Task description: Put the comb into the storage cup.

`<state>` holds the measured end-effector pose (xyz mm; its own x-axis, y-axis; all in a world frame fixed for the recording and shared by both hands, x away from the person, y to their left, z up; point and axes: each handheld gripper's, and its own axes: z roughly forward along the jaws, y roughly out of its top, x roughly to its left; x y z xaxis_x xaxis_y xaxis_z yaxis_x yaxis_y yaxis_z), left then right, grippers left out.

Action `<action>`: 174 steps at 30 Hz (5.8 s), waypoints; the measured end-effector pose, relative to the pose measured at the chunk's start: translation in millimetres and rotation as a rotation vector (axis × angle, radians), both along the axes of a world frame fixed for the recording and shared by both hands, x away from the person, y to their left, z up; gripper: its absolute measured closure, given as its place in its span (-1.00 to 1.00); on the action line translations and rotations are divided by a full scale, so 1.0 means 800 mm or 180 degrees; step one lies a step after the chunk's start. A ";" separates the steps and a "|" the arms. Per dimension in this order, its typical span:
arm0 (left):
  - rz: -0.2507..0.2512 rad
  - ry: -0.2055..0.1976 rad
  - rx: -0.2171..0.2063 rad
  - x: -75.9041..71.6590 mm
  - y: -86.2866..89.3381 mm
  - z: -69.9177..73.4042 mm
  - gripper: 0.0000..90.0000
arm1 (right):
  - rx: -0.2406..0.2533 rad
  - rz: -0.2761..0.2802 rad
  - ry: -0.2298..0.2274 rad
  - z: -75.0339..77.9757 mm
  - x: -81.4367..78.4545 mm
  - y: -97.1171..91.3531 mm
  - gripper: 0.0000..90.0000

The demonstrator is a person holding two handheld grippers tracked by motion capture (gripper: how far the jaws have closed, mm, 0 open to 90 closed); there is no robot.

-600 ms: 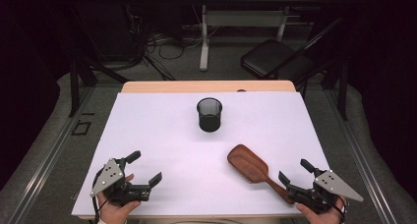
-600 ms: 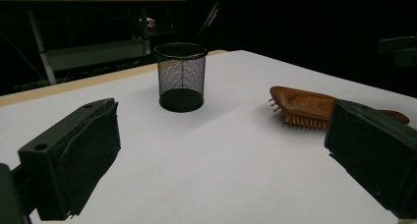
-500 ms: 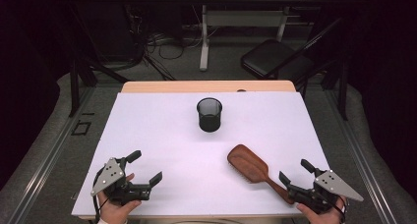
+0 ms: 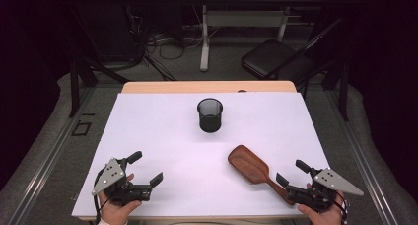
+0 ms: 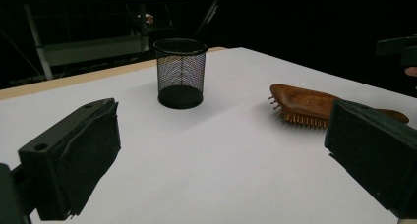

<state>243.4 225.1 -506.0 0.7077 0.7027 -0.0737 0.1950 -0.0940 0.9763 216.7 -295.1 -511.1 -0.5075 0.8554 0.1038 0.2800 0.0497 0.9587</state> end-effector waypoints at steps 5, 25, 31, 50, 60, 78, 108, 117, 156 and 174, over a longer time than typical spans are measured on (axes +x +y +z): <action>0.0023 0.0027 -0.0005 0.000 0.001 -0.001 -0.99 | -0.0023 0.0036 0.0100 0.001 0.004 0.003 -0.66; 0.0096 0.0138 0.0020 -0.005 0.003 -0.004 -0.99 | -0.0594 0.0356 0.0555 -0.009 0.024 0.032 -0.68; 0.0089 0.0144 0.0026 -0.006 0.002 -0.004 -0.99 | -0.0731 0.0403 0.0672 -0.007 0.026 0.039 -0.68; 0.0057 0.0191 0.0059 -0.004 -0.002 -0.006 -0.99 | -0.1328 0.0578 0.1117 -0.001 0.042 0.050 -0.68; 0.0050 0.0208 0.0056 -0.003 -0.002 -0.007 -0.99 | -0.1422 0.0606 0.1152 -0.001 0.047 0.048 -0.67; 0.0053 0.0214 0.0063 -0.003 -0.002 -0.007 -0.99 | -0.1464 0.0620 0.1218 -0.002 0.054 0.048 -0.61; 0.0070 0.0228 0.0050 -0.003 -0.001 -0.007 -0.99 | -0.1637 0.0696 0.1577 -0.006 0.070 0.051 -0.45; 0.0061 0.0237 0.0055 -0.002 -0.001 -0.008 -0.99 | -0.1687 0.0758 0.1614 -0.011 0.073 0.052 -0.35; 0.0045 0.0270 0.0054 -0.001 -0.001 -0.009 -0.98 | -0.1756 0.0864 0.1573 -0.036 0.079 0.062 0.10; 0.0055 0.0274 0.0049 -0.001 -0.001 -0.009 -0.98 | -0.1748 0.0894 0.1501 -0.040 0.078 0.063 0.26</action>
